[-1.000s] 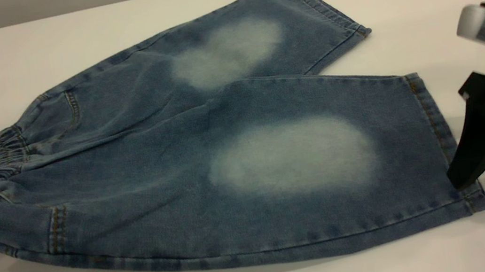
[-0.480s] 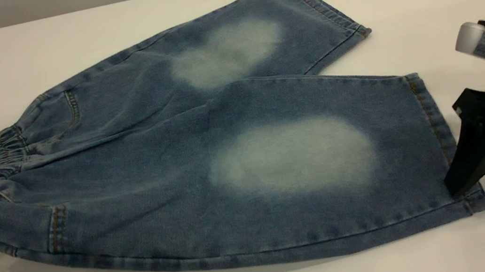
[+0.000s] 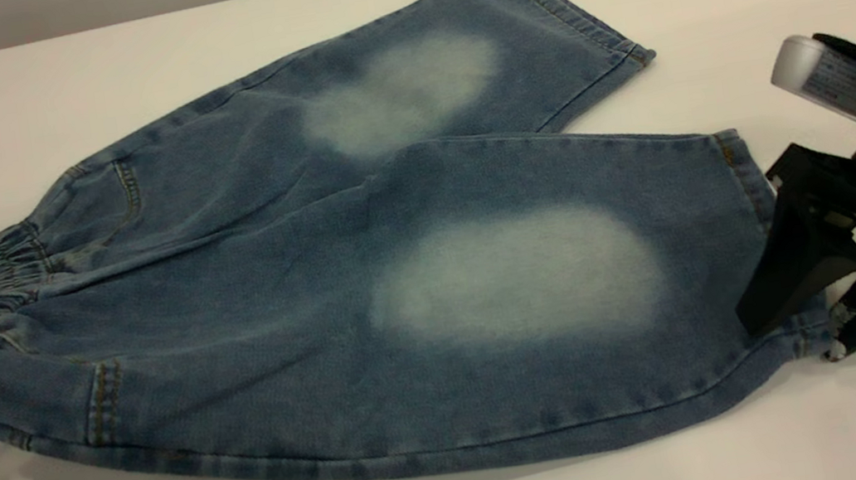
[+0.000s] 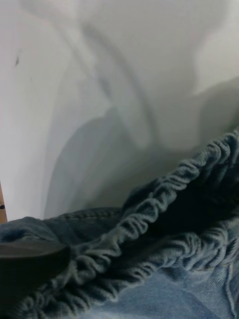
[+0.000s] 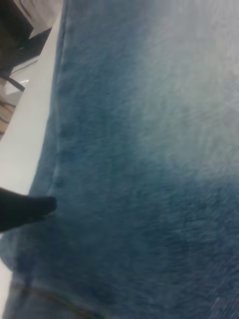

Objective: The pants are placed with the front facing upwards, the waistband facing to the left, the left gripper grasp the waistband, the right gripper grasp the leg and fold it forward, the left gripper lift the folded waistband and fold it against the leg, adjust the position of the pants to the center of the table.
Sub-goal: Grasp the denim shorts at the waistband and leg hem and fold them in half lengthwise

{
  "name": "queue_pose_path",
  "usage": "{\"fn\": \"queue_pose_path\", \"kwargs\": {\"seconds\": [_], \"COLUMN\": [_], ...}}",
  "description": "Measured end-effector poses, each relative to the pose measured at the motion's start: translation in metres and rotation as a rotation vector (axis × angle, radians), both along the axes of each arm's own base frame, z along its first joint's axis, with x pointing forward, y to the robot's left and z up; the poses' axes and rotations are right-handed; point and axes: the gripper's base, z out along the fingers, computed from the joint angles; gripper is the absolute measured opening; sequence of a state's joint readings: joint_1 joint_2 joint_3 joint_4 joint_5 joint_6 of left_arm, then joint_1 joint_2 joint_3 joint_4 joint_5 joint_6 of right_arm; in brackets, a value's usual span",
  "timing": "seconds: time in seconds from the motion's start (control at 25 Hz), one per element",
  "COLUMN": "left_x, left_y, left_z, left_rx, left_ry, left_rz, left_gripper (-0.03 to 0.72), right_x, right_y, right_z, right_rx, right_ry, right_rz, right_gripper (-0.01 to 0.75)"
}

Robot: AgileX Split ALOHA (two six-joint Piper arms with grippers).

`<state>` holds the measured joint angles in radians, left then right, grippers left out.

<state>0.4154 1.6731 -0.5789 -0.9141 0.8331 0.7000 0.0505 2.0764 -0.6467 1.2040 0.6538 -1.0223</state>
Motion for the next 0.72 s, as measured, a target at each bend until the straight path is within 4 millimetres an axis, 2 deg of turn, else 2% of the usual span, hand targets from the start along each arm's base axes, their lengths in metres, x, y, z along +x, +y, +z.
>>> {"fn": "queue_pose_path", "kwargs": {"seconds": [0.24,0.44,0.72], "left_x": [0.0000,0.0000,0.0000], "left_y": [-0.0001,-0.0002,-0.0002], "left_z": [0.0001,0.0001,0.0001], "left_rx": [-0.001,-0.002,-0.002], "left_ry": [0.000,0.000,0.000], "left_rz": [0.000,0.000,0.000], "left_gripper": [0.117,0.117,0.117], "right_x": [-0.0004,-0.0007,0.0006], "right_y": [0.0038,0.0043,0.0056], "right_z": [0.0028,0.0035,0.0044], "right_rx": [0.053,0.061,0.078], "right_ry": [-0.008,-0.008,-0.018], "right_rz": [0.018,0.024,0.014], "right_gripper": [0.389,0.313,0.084]}}
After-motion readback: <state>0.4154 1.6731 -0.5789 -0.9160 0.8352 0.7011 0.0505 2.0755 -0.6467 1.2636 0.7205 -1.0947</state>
